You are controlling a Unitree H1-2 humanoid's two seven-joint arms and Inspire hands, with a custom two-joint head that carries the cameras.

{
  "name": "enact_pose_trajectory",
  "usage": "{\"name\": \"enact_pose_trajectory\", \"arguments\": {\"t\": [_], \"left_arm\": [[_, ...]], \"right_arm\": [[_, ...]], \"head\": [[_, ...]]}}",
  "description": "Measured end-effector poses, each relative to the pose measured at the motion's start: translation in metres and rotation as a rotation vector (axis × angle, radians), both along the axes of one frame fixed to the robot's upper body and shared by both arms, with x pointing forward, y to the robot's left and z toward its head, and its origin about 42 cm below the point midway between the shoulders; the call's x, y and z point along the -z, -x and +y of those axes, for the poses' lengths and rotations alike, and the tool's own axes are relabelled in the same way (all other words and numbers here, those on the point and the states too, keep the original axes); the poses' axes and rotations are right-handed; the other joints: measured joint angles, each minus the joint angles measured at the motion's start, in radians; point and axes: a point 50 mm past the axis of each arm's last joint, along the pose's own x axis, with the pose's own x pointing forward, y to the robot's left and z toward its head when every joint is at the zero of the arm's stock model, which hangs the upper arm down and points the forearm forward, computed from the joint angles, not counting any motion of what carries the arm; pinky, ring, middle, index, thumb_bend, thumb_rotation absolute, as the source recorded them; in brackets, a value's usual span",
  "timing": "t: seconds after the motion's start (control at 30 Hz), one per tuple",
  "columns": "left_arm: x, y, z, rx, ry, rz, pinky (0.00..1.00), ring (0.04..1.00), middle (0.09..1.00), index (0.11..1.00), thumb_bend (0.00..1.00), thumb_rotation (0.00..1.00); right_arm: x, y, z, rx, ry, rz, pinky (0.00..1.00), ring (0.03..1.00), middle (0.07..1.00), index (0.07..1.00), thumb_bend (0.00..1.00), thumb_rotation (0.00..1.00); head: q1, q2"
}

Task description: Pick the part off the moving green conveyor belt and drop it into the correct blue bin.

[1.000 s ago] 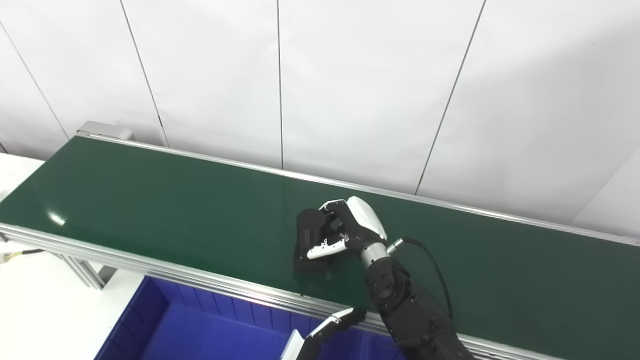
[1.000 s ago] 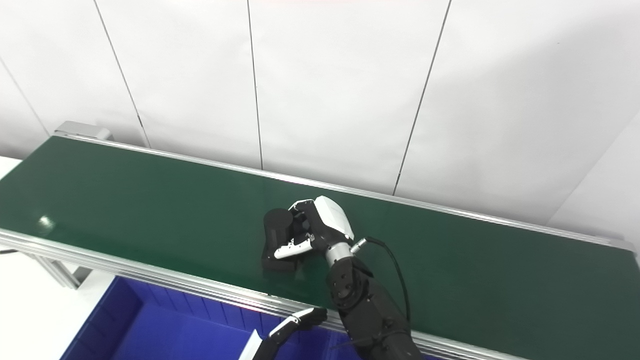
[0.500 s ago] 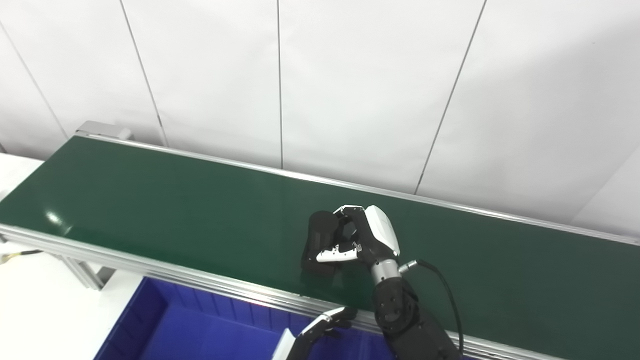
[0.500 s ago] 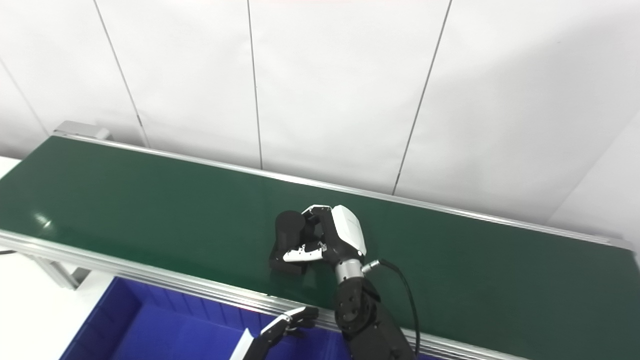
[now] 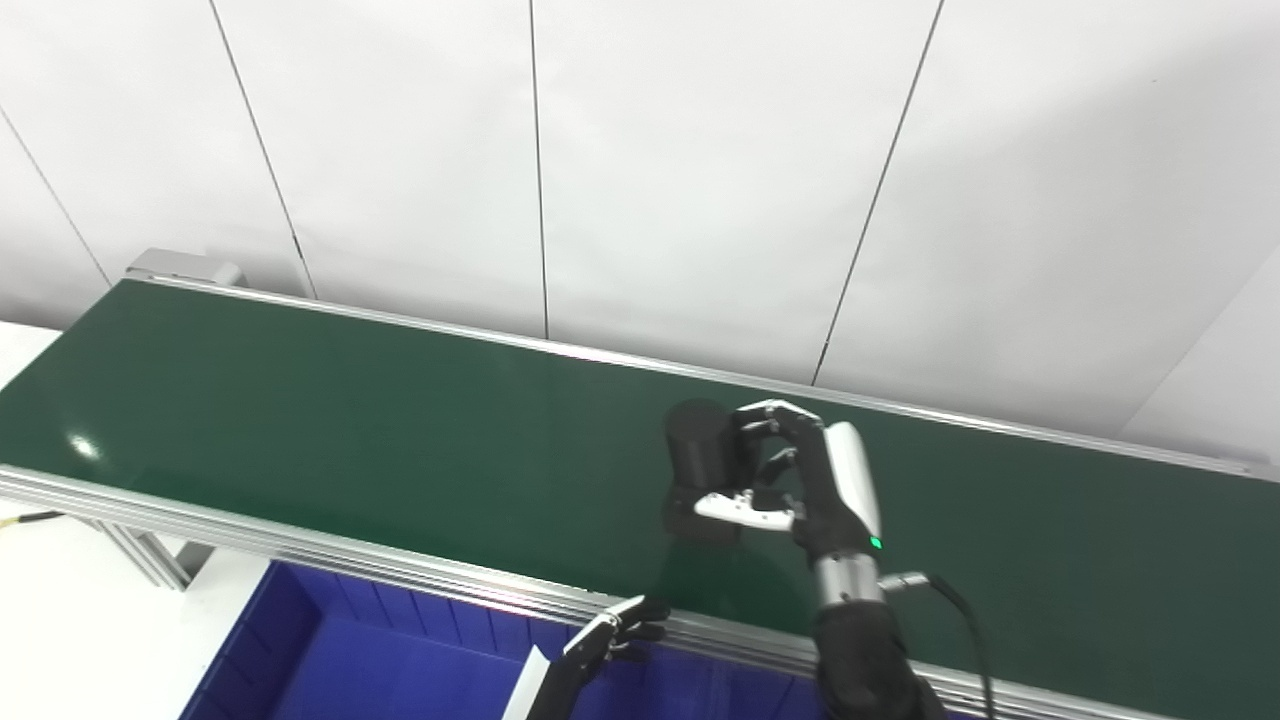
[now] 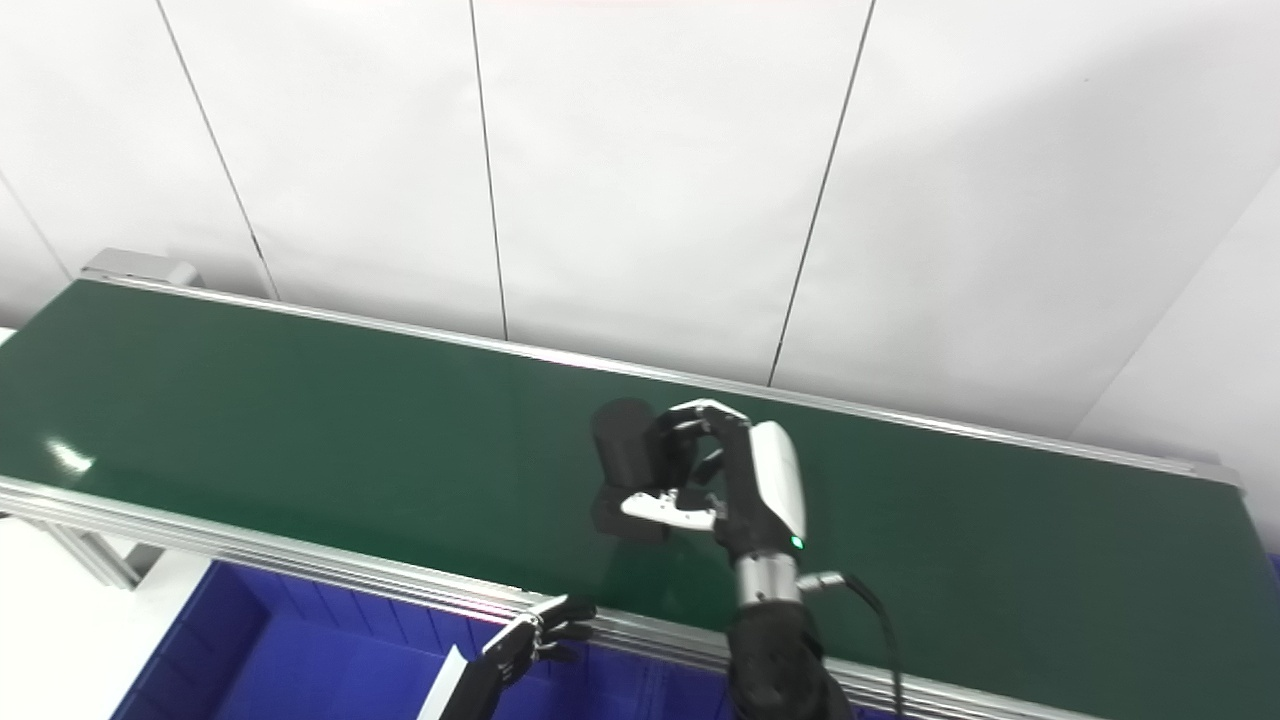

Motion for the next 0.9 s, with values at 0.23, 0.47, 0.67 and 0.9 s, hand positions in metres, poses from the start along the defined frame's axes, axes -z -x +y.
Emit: {"name": "enact_pose_trajectory", "arguments": {"t": [0.23, 0.47, 0.67, 0.9], "left_arm": [[-0.005, -0.001, 0.012, 0.002, 0.029, 0.018, 0.69, 0.751, 0.797, 0.809, 0.82, 0.31], [-0.01, -0.003, 0.023, 0.002, 0.035, 0.018, 0.69, 0.751, 0.786, 0.812, 0.83, 0.36], [-0.015, -0.002, 0.026, 0.007, 0.057, 0.02, 0.69, 0.75, 0.787, 0.813, 0.83, 0.35], [-0.016, -0.003, 0.03, 0.022, 0.081, 0.031, 0.69, 0.76, 0.796, 0.821, 0.83, 0.34]], "right_arm": [[-0.011, 0.041, -0.036, 0.074, -0.029, -0.001, 0.37, 0.431, 0.447, 0.541, 0.51, 0.0], [-0.005, 0.087, -0.065, 0.112, -0.015, 0.041, 0.35, 0.411, 0.444, 0.537, 0.52, 0.0], [0.003, 0.122, -0.083, 0.122, 0.023, 0.09, 0.32, 0.382, 0.439, 0.54, 0.52, 0.0], [0.016, 0.158, -0.097, 0.121, 0.088, 0.172, 0.34, 0.419, 0.453, 0.535, 0.52, 0.0]], "head": [[-0.054, 0.041], [-0.091, 0.077], [-0.108, 0.101], [-0.132, 0.13]]}}
